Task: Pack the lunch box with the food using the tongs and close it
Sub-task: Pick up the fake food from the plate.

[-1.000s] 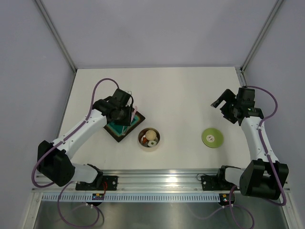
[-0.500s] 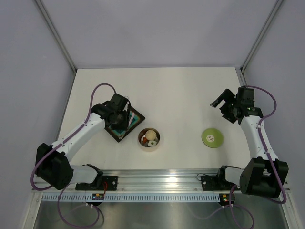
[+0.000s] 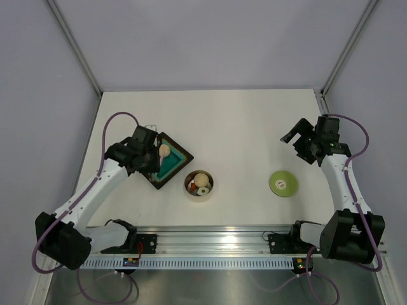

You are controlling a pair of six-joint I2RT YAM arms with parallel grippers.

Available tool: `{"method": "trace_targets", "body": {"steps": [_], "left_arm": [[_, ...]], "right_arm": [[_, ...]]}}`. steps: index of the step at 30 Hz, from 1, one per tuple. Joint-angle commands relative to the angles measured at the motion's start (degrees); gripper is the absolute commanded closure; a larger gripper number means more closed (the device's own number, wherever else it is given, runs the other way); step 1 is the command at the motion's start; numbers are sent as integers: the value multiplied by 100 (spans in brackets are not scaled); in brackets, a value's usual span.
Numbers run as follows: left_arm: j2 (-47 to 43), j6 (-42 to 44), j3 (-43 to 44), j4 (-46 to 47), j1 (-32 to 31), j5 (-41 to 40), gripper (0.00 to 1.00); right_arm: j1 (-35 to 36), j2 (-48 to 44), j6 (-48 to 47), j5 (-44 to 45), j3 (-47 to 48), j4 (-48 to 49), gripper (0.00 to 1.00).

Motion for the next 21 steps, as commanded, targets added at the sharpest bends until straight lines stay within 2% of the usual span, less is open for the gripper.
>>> {"method": "trace_targets", "body": {"steps": [1, 5, 9, 13, 17, 21], "left_arm": [[-516, -34, 256, -256, 257, -282, 84], [-587, 45, 239, -398, 661, -396, 83], [-245, -43, 72, -424, 1206, -378, 85], [-174, -17, 63, -416, 1207, -335, 84], [-148, 89, -25, -363, 1216, -300, 77], [63, 185, -147, -266, 1216, -229, 76]], "right_arm": [[-16, 22, -11, -81, 149, 171, 1], [-16, 66, 7, -143, 175, 259, 0], [-16, 75, 77, -239, 237, 356, 0], [-16, 22, 86, -239, 175, 391, 1], [-16, 5, 51, -257, 96, 399, 1], [-16, 40, 60, -292, 79, 409, 1]]}}
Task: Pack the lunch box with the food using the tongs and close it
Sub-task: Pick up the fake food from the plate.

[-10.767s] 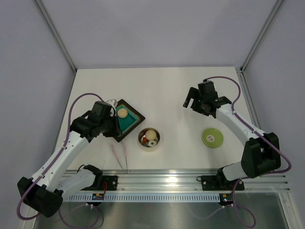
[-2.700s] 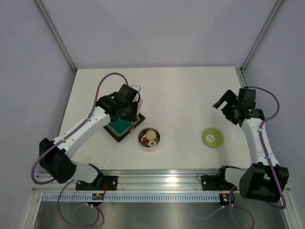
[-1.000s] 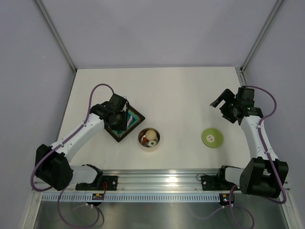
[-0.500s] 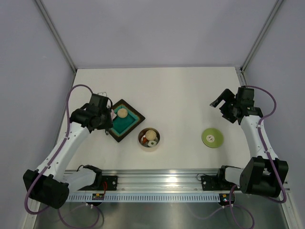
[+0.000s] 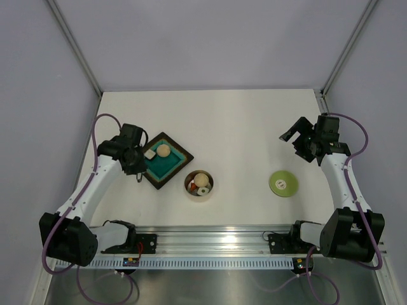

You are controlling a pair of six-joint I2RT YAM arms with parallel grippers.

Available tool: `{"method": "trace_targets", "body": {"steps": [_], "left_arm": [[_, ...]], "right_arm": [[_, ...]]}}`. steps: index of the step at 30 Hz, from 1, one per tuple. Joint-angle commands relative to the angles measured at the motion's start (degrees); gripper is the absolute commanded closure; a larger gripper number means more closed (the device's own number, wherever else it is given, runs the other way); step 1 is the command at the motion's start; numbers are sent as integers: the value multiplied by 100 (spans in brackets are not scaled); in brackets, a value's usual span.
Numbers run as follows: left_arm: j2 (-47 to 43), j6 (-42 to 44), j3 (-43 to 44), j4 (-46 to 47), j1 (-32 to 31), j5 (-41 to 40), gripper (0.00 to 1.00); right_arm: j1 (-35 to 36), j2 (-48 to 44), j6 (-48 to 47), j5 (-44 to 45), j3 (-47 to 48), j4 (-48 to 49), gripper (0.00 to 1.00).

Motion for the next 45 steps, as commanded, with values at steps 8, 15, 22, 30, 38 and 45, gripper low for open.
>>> {"method": "trace_targets", "body": {"steps": [8, 15, 22, 30, 38, 45], "left_arm": [[292, 465, -201, 399, -2, 472, 69], [546, 465, -289, 636, 7, 613, 68], [1021, 421, -219, 645, 7, 244, 65], [1372, 307, 89, 681, -2, 130, 59], [1627, 324, 291, 804, -2, 156, 59], [1821, 359, 318, 953, 7, 209, 59]], "right_arm": [[-16, -39, 12, -124, 59, 221, 1], [-16, -30, 38, -106, 32, 230, 0], [-16, 23, 20, -97, 32, 238, 0], [-16, 84, 38, -124, 50, 282, 1], [-16, 76, 29, -80, 50, 256, 0], [-16, 58, -15, -36, 94, 177, 1]]}}
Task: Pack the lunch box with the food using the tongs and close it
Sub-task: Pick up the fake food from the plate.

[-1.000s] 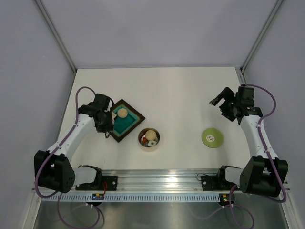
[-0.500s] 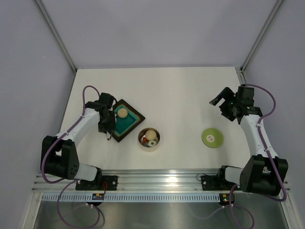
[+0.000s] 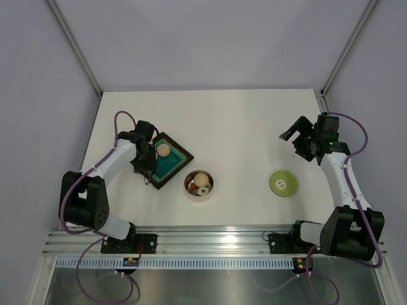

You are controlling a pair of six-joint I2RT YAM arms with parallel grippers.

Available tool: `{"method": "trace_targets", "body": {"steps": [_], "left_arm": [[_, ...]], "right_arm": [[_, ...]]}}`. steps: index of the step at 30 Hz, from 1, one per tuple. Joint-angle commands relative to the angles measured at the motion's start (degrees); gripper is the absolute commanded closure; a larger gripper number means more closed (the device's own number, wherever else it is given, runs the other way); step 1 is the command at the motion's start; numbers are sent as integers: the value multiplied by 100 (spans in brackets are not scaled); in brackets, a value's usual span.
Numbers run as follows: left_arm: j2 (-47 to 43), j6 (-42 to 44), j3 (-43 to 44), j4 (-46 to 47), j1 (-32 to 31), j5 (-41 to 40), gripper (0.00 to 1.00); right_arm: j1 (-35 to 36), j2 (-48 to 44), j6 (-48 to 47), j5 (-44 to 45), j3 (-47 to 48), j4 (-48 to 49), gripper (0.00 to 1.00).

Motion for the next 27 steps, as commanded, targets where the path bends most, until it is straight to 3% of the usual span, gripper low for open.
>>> {"method": "trace_targets", "body": {"steps": [1, 12, 21, 24, 27], "left_arm": [[79, 5, 252, 308, 7, -86, 59], [141, 14, 323, 458, 7, 10, 63], [-70, -30, 340, 353, 7, 10, 84], [-324, -56, 340, 212, -2, 37, 99], [-701, -56, 323, 19, -19, 11, 100]], "right_arm": [[-16, -19, -15, -36, 103, 48, 0], [-16, -36, 11, -45, 103, 56, 0], [-16, -98, 11, -36, 41, 21, 1], [-16, -115, 20, -27, 41, 13, 1], [-16, -133, 11, -9, 41, 4, 0]]}}
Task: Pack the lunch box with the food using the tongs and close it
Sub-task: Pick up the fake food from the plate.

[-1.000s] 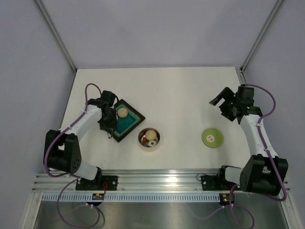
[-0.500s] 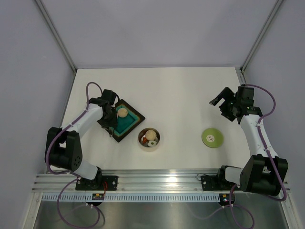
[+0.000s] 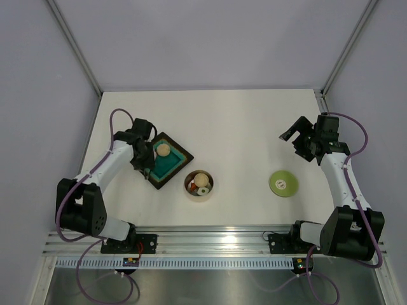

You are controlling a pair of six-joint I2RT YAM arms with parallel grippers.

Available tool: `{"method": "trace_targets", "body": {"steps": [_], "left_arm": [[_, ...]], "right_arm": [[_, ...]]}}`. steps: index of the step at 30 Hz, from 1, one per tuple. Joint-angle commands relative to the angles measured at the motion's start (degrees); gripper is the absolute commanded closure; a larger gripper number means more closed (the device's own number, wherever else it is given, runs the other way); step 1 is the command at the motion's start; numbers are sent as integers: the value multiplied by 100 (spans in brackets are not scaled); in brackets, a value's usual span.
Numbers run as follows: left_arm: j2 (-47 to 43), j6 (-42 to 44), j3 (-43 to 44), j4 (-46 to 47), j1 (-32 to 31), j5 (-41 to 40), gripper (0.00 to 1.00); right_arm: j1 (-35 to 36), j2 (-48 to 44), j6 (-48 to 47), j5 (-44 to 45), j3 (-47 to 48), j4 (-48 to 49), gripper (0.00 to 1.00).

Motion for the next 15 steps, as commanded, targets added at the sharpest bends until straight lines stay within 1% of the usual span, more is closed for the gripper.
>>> {"method": "trace_targets", "body": {"steps": [1, 7, 12, 15], "left_arm": [[-685, -52, 224, -163, -19, -25, 100], [-1397, -26, 189, -524, -37, 36, 100], [-1652, -17, 259, -725, -89, 300, 100], [-1889, -8, 268, -796, -247, 335, 100]], "right_arm": [[-16, -131, 20, -20, 41, 13, 0], [-16, -140, 29, -20, -3, 48, 0], [-16, -113, 38, -29, 41, 30, 0], [-16, -140, 3, 6, 85, -22, 0]]}}
